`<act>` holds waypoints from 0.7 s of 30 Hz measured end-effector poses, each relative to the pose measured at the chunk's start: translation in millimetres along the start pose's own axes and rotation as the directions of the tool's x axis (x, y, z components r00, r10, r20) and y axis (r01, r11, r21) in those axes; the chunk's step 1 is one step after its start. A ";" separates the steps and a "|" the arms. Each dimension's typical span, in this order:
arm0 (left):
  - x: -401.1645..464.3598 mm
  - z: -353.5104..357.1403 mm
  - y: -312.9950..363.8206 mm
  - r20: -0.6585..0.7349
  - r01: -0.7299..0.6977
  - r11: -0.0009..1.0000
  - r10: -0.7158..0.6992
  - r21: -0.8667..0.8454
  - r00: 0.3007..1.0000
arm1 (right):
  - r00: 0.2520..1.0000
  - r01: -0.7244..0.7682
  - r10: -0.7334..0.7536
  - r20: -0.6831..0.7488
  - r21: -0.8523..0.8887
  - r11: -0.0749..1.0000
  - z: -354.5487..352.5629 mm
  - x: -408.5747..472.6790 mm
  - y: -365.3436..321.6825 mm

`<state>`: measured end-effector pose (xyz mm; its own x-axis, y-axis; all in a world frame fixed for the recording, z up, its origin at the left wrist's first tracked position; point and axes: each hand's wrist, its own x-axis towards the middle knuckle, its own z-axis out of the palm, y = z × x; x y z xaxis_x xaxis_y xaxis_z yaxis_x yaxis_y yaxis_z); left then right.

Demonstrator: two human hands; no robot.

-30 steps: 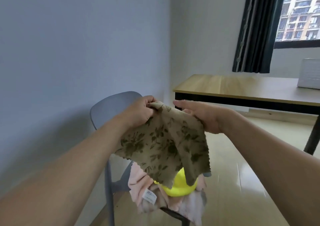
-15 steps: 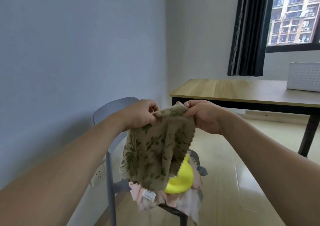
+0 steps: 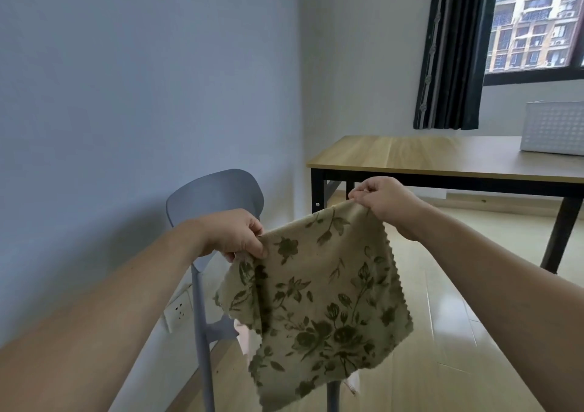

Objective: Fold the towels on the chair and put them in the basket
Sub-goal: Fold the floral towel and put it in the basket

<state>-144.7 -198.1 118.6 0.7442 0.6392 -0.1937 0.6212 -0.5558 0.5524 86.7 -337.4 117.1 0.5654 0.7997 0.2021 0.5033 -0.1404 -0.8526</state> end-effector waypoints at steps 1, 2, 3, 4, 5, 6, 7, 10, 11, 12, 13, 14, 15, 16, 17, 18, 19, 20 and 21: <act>1.6 1.6 -3.5 -0.011 0.021 1.000 -0.021 -0.014 1.000 | 0.998 0.048 -0.050 -0.033 -0.069 0.996 0.0 1.3 5.2; 3.9 3.7 -6.7 -0.028 0.040 0.999 -0.041 -0.035 0.999 | 0.995 0.090 -0.096 -0.039 -0.141 0.986 -0.6 2.3 9.5; 6.2 5.5 -8.3 -0.059 0.057 0.997 -0.060 -0.049 0.996 | 0.991 0.122 -0.130 -0.030 -0.197 0.973 -1.1 2.6 12.0; 9.7 6.5 -8.2 -0.116 0.072 0.996 -0.079 -0.059 0.990 | 0.989 0.139 -0.147 -0.018 -0.238 0.961 -2.2 4.1 12.4; 14.6 6.6 -6.9 -0.200 0.075 0.994 -0.090 -0.082 0.976 | 0.987 0.144 -0.156 -0.023 -0.274 0.951 -3.5 7.8 11.2; 20.9 5.0 -4.9 -0.302 0.056 0.990 -0.093 -0.128 0.949 | 0.984 0.148 -0.170 -0.050 -0.296 0.944 -4.7 14.0 8.0; 27.3 0.9 -1.4 -0.409 0.015 0.982 -0.092 -0.187 0.908 | 0.976 0.157 -0.194 -0.101 -0.296 0.942 -6.8 22.4 2.7; 38.8 -20.5 11.2 -0.701 -0.149 0.969 -0.033 -0.197 0.713 | 0.904 0.200 -0.265 -0.335 -0.217 0.955 -15.1 44.6 -21.0; 37.4 -28.5 15.7 -0.768 -0.175 0.977 0.017 -0.124 0.641 | 0.870 0.223 -0.294 -0.396 -0.217 0.951 -18.0 47.5 -28.5; 35.0 -35.2 18.6 -0.813 -0.197 0.979 0.074 -0.051 0.578 | 0.839 0.247 -0.326 -0.434 -0.230 0.941 -20.2 48.8 -33.4; 31.4 -39.3 20.5 -0.839 -0.225 0.974 0.127 0.006 0.529 | 0.815 0.274 -0.361 -0.452 -0.248 0.929 -21.1 48.3 -34.8; 26.9 -40.2 21.3 -0.854 -0.260 0.965 0.171 0.044 0.491 | 0.798 0.301 -0.391 -0.459 -0.259 0.918 -21.2 45.3 -33.1; 21.9 -38.1 20.5 -0.858 -0.294 0.954 0.202 0.063 0.472 | 0.788 0.320 -0.411 -0.458 -0.264 0.910 -20.6 40.5 -28.2; 16.7 -32.8 18.3 -0.851 -0.322 0.944 0.228 0.073 0.472 | 0.786 0.332 -0.424 -0.451 -0.272 0.903 -19.1 34.4 -19.8; 12.5 -25.0 13.8 -0.828 -0.341 0.937 0.247 0.072 0.503 | 0.791 0.332 -0.427 -0.439 -0.278 0.901 -16.7 27.0 -8.4; 8.8 -15.1 7.6 -0.786 -0.354 0.934 0.261 0.057 0.560 | 0.799 0.327 -0.419 -0.432 -0.274 0.905 -13.5 18.3 4.2; 4.3 -3.7 1.4 -0.725 -0.363 0.931 0.268 0.026 0.634 | 0.810 0.313 -0.397 -0.432 -0.254 0.915 -9.6 9.0 18.0; 0.5 8.0 -7.4 -0.645 -0.359 0.933 0.265 -0.015 0.717 | 0.827 0.288 -0.358 -0.434 -0.220 0.932 -4.7 -0.9 32.7; -3.4 19.7 -16.2 -0.548 -0.338 0.939 0.253 -0.059 0.797 | 0.848 0.253 -0.307 -0.432 -0.177 0.951 0.8 -10.6 47.5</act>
<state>-152.5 -201.7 94.4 0.6160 0.6605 0.4294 0.3174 -0.7069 0.6320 104.1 -352.0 74.1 0.6075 0.4692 0.6410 0.7379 -0.0344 -0.6741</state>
